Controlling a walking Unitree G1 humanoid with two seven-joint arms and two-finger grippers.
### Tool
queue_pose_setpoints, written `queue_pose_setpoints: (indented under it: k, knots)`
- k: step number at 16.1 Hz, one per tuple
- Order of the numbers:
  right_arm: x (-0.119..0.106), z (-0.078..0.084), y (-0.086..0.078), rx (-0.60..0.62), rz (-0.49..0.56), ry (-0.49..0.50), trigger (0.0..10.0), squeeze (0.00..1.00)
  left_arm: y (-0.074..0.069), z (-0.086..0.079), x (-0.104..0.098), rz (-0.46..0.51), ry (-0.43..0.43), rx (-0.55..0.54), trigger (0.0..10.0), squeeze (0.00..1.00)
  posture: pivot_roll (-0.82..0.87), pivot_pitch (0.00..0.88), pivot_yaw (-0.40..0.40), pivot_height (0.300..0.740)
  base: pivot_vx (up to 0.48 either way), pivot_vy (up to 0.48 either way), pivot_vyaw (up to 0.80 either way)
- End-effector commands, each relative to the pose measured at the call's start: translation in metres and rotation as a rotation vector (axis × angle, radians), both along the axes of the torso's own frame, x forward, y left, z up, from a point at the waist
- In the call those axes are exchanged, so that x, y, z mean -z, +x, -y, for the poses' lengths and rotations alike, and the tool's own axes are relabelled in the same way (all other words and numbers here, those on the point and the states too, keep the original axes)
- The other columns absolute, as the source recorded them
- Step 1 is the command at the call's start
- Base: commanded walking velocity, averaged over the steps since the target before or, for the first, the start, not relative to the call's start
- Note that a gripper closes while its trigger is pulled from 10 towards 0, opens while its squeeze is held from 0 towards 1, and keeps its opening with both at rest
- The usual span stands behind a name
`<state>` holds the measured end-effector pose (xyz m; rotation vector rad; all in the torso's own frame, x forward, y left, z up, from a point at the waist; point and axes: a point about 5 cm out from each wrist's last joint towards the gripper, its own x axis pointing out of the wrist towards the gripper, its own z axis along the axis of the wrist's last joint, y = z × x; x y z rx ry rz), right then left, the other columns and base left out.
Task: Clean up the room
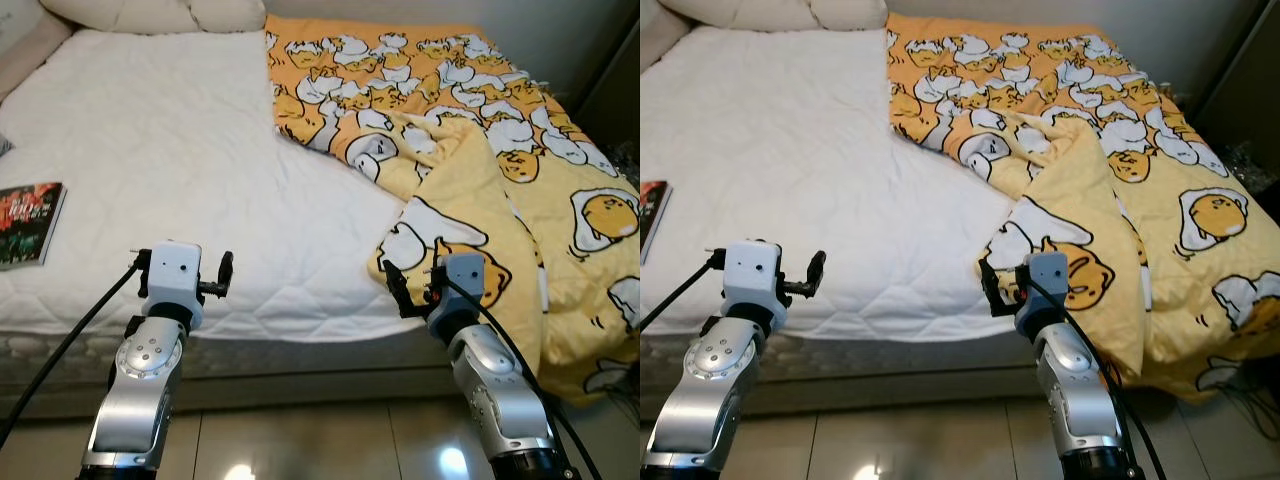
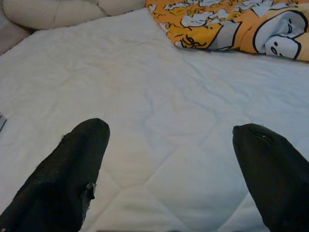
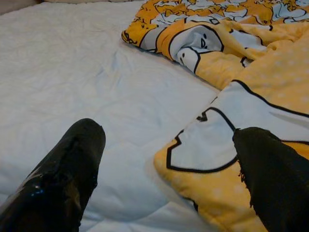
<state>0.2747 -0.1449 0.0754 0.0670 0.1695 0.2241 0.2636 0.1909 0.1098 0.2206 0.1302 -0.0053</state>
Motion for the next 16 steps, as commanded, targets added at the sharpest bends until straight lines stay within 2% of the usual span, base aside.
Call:
queue_pose_setpoints:
  k: [1,14,16]
  knots:
    - [0.0005,0.0025,0.0009,0.008,-0.015,0.008,10.0,0.00,0.0005,0.0009,-0.0010,0.002,0.002,0.013,10.0,0.00,-0.05,0.000,-0.038,0.740,0.337,0.000,0.00]
    - [0.0021,0.0029,-0.0012,-0.023,-0.027,-0.014,10.0,0.00,0.0000,-0.0001,-0.0022,0.002,0.009,0.015,10.0,0.00,-0.04,0.000,-0.038,0.740,0.334,0.000,0.00]
    - [0.0013,0.0039,-0.0022,-0.033,-0.036,-0.020,10.0,0.00,-0.0016,-0.0020,-0.0036,-0.003,0.030,0.028,10.0,0.00,-0.04,0.000,-0.043,0.740,0.000,0.000,0.00]
